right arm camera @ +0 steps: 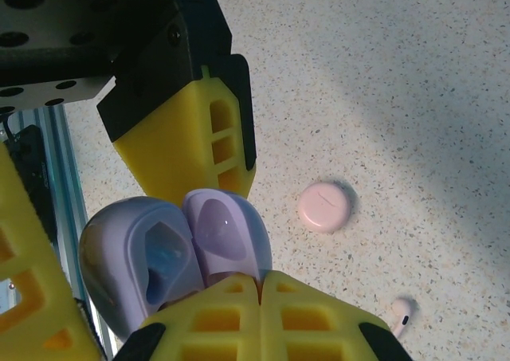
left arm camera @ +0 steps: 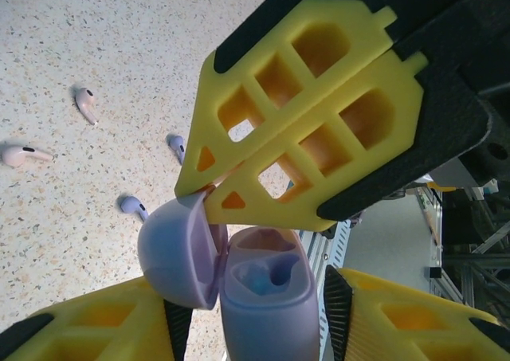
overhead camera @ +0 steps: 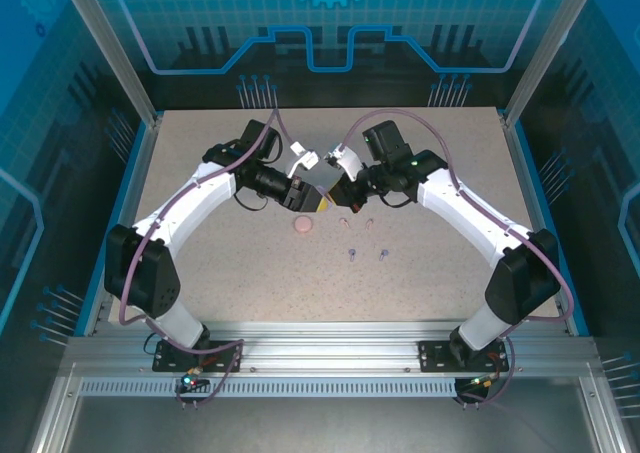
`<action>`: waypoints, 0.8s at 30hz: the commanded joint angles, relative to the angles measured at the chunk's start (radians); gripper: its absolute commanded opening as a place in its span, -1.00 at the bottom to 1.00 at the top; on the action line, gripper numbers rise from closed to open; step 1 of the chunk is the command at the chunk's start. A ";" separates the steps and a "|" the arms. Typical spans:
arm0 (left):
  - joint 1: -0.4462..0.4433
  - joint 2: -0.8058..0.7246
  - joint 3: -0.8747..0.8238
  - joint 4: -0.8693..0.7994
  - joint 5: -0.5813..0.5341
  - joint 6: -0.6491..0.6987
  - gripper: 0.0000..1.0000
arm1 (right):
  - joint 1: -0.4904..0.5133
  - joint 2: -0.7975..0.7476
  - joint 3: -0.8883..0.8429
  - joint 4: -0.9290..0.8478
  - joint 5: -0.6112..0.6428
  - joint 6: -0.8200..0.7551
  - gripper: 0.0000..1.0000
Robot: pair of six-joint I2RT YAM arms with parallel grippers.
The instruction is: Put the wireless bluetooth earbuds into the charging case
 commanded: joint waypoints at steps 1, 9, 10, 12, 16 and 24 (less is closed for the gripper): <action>-0.003 0.013 0.030 -0.021 0.030 0.030 -0.06 | 0.018 0.009 0.035 -0.019 -0.026 0.001 -1.00; -0.003 0.011 0.027 -0.017 0.041 0.033 -0.18 | 0.021 0.009 0.042 -0.021 -0.032 0.001 -1.00; -0.003 0.012 0.025 -0.015 0.044 0.032 -0.19 | 0.021 0.009 0.042 -0.022 -0.033 0.001 -1.00; -0.002 0.010 0.025 -0.013 0.055 0.032 -0.19 | 0.021 0.007 0.044 -0.025 -0.036 -0.002 -1.00; -0.003 0.005 0.030 -0.013 0.071 0.032 -0.29 | 0.021 0.009 0.048 -0.035 -0.041 -0.008 -1.00; -0.002 -0.007 0.034 0.002 0.097 0.026 -0.36 | 0.021 0.009 0.050 -0.037 -0.048 -0.010 -1.00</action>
